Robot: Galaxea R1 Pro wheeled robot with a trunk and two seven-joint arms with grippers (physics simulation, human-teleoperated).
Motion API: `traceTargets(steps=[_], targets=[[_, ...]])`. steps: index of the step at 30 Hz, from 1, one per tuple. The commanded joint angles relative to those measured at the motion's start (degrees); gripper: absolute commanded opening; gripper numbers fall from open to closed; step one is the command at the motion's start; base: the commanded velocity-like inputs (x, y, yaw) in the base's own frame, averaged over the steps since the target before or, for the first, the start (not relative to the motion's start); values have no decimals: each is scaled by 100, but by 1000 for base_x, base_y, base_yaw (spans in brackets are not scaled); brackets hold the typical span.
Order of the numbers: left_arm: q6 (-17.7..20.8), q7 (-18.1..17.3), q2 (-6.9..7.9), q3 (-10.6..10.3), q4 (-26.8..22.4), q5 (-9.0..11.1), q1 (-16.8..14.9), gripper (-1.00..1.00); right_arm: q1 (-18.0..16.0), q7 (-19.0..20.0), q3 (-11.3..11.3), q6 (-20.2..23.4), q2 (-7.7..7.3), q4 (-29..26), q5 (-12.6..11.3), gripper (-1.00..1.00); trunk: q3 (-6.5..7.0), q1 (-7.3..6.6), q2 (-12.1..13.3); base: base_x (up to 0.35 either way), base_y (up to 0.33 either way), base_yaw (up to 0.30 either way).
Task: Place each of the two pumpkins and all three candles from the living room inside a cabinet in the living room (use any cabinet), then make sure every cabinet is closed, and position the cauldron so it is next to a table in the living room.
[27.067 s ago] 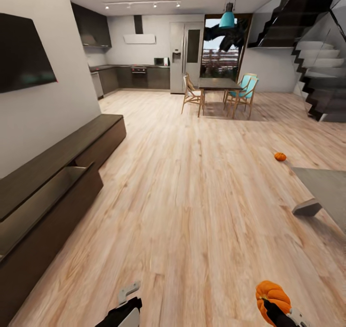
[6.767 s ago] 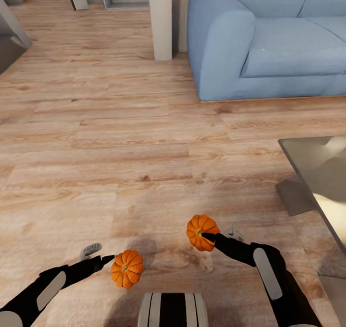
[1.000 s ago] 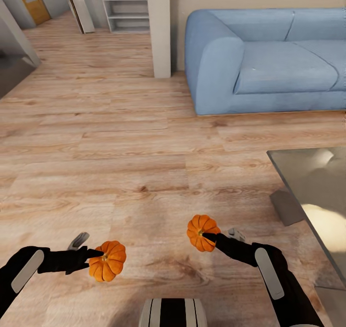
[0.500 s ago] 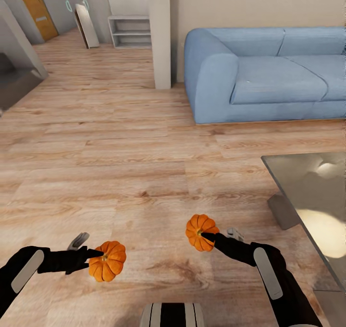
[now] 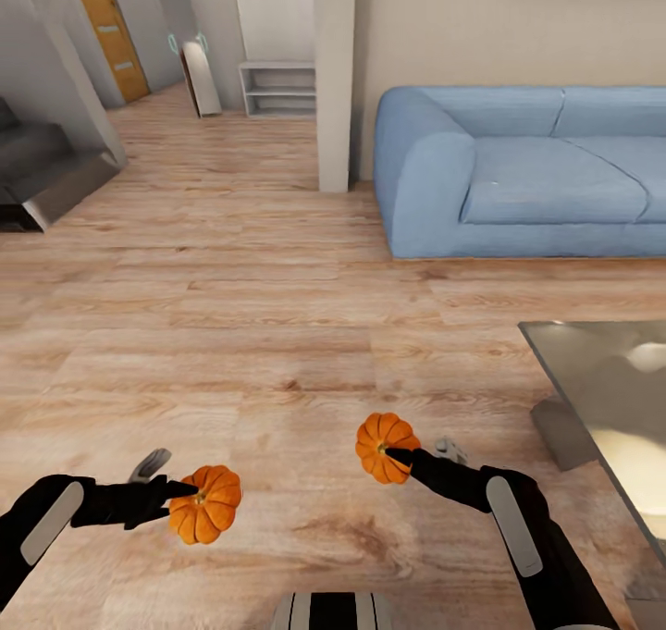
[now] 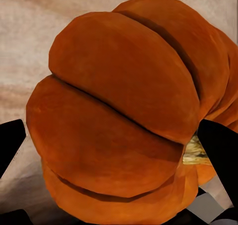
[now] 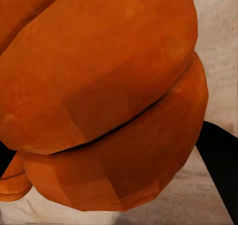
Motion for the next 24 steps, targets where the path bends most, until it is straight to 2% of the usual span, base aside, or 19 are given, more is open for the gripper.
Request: traceTargets(steps=[1, 10, 14, 24], targets=[[5, -26, 5, -14, 3, -22, -5, -100, -2, 57, -12, 26, 2, -3, 42, -100, -2, -1, -2, 0, 0, 279], [-27, 5, 8, -14, 5, -23, -7, -100, -2, 56, -8, 26, 0, -2, 77, -100, 13, -1, -2, 0, 0, 282], [-34, 17, 7, -14, 5, -23, -9, -100, -2, 49, -4, 18, 3, -2, 85, -100, 102, -11, 4, 0, 0, 287], [-35, 21, 7, -14, 5, -23, -10, -100, -2, 48, -1, 26, 10, -2, 92, -100, 102, -11, 4, 0, 0, 289]])
